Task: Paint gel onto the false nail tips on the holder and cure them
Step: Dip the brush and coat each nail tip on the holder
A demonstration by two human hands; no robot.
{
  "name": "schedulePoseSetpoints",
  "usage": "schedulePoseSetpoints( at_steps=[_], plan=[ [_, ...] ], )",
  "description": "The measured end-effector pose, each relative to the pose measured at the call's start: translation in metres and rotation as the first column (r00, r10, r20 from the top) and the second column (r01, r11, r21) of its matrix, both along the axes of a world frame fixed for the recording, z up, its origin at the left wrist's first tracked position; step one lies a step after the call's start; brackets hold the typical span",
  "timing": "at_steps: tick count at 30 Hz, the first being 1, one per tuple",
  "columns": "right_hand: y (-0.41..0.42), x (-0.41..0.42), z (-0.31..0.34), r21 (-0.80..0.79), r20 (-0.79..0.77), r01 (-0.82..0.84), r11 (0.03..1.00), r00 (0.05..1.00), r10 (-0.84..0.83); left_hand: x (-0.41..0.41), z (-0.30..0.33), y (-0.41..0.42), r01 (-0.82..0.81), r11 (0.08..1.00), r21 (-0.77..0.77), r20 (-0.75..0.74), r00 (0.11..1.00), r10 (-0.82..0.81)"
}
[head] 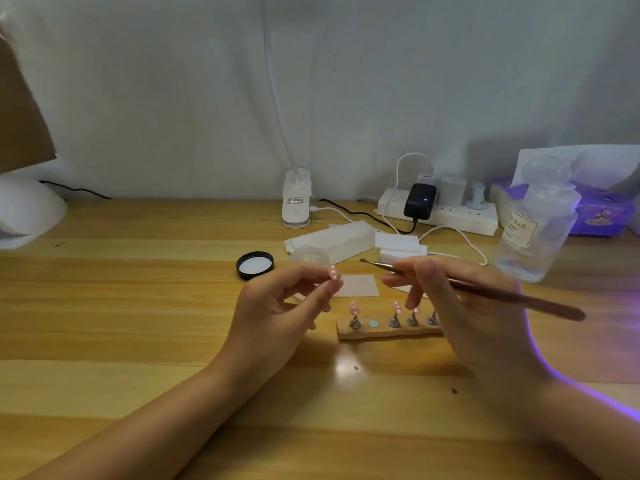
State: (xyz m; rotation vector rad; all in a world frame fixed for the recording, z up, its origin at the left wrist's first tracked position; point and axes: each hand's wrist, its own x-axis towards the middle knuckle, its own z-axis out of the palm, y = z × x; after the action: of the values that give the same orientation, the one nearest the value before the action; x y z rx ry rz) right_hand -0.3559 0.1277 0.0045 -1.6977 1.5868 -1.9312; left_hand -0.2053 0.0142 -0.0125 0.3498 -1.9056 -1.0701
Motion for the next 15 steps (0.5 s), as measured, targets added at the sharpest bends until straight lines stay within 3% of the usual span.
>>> schedulePoseSetpoints(
  at_steps=[6, 15],
  plan=[
    [-0.03, -0.009, 0.033, 0.131, 0.113, 0.041, 0.99, 0.992, -0.056, 0.002, -0.002, 0.0, 0.076, 0.997, 0.004, 0.074, 0.994, -0.077],
    [-0.086, 0.0, 0.051, 0.35, -0.153, -0.023, 0.936, 0.985, 0.082, 0.015, 0.005, -0.022, -0.065, 0.997, 0.036, 0.009, 0.998, 0.065]
  ],
)
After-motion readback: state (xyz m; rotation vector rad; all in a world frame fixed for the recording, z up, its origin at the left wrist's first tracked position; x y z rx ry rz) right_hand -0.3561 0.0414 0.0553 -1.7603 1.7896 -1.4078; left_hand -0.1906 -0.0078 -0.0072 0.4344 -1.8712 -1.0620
